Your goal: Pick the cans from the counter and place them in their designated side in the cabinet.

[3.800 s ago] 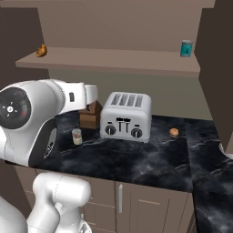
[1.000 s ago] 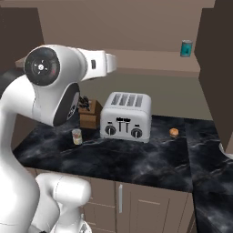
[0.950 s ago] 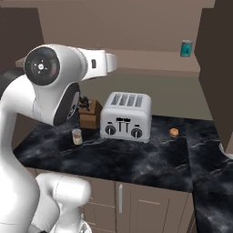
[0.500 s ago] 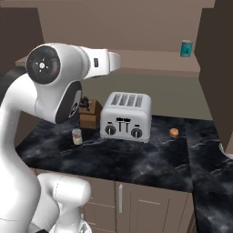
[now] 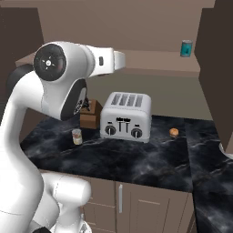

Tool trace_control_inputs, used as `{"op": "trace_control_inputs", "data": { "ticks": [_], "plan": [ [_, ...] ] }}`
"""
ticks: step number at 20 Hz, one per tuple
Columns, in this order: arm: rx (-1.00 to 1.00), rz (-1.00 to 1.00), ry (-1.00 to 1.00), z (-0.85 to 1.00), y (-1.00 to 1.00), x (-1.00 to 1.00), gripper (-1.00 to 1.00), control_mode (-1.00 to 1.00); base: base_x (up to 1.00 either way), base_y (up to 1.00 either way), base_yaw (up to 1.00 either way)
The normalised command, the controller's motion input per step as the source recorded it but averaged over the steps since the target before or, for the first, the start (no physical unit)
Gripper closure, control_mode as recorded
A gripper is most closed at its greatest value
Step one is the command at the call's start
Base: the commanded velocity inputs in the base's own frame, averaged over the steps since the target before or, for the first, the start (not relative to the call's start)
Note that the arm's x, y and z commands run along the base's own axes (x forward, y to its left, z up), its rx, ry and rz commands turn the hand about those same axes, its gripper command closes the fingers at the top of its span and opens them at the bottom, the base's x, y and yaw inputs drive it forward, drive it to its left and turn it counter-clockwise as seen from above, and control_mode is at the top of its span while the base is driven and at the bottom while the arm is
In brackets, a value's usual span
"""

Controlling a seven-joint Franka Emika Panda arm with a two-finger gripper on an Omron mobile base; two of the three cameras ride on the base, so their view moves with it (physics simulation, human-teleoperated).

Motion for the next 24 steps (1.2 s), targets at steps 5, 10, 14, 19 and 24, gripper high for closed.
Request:
{"op": "trace_control_inputs", "data": {
  "ticks": [5, 10, 14, 19, 24],
  "plan": [
    [0.0, -0.01, 0.0, 0.0, -0.13, 0.15, 1.0, -1.0, 0.0, 0.0, 0.0],
    [0.0, 0.0, -0.01, 0.0, -0.1, 0.14, 1.0, -1.0, 0.0, 0.0, 0.0],
    [0.0, 0.0, -0.01, 0.0, -0.08, 0.16, 1.0, -1.0, 0.0, 0.0, 0.0],
    [0.0, 0.0, 0.0, 0.0, -0.09, 0.16, 1.0, -1.0, 0.0, 0.0, 0.0],
    [0.0, 0.0, 0.0, -0.03, -0.09, 0.16, 1.0, -1.0, 0.0, 0.0, 0.0]
  ]
}}
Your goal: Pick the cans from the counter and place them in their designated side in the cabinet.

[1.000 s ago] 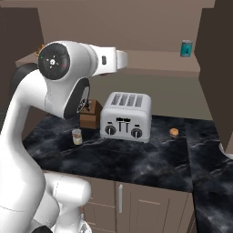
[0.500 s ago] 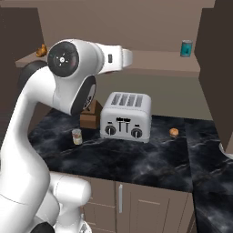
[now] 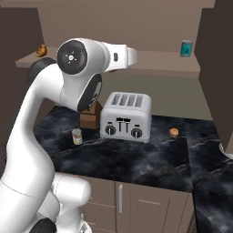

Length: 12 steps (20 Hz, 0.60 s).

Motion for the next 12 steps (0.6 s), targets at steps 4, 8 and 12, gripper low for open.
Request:
{"op": "trace_control_inputs", "data": {
  "ticks": [4, 8, 12],
  "plan": [
    [0.0, 0.0, 0.0, -0.03, -0.1, 0.17, 1.0, -1.0, 0.0, 0.0, 0.0],
    [0.0, 0.0, 0.0, -0.02, -0.09, 0.16, 1.0, -1.0, 0.0, 0.0, 0.0],
    [0.0, 0.0, -0.01, -0.02, -0.08, 0.16, 1.0, -1.0, 0.0, 0.0, 0.0]
  ]
}}
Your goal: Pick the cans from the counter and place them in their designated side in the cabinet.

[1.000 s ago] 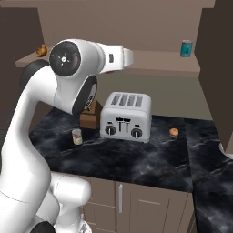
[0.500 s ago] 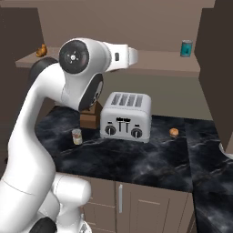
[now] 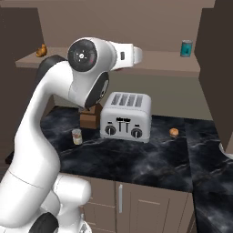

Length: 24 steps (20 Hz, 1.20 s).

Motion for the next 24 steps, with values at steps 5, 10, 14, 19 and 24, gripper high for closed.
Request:
{"op": "trace_control_inputs", "data": {
  "ticks": [5, 10, 14, 19, 24],
  "plan": [
    [0.0, 0.0, -0.01, -0.01, -0.09, 0.14, 1.0, -1.0, 0.0, 0.0, 0.0],
    [0.0, 0.0, -0.01, 0.0, -0.09, 0.11, 1.0, -1.0, 0.0, 0.0, 0.0],
    [0.0, 0.0, 0.0, -0.01, -0.07, 0.14, 1.0, -1.0, 0.0, 0.0, 0.0],
    [0.0, -0.01, 0.0, -0.03, -0.06, 0.18, 1.0, -1.0, 0.0, 0.0, 0.0],
    [0.0, -0.01, 0.0, -0.05, -0.07, 0.19, 1.0, -1.0, 0.0, 0.0, 0.0]
  ]
}}
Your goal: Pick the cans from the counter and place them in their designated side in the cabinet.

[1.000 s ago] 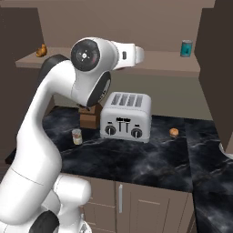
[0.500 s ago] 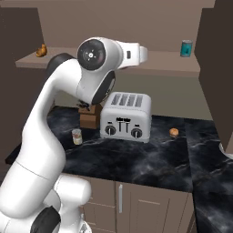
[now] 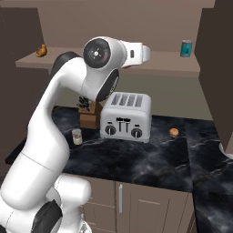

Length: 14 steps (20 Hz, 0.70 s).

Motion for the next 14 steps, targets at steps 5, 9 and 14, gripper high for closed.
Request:
{"op": "trace_control_inputs", "data": {
  "ticks": [5, 9, 14],
  "plan": [
    [0.0, -0.01, 0.0, -0.06, -0.07, 0.2, 1.0, -1.0, 0.0, 0.0, 0.0],
    [0.0, -0.01, 0.0, -0.05, -0.07, 0.2, 1.0, -1.0, 0.0, 0.0, 0.0],
    [0.0, -0.01, 0.0, 0.0, -0.13, 0.13, 1.0, -1.0, 0.0, 0.0, 0.0]
  ]
}}
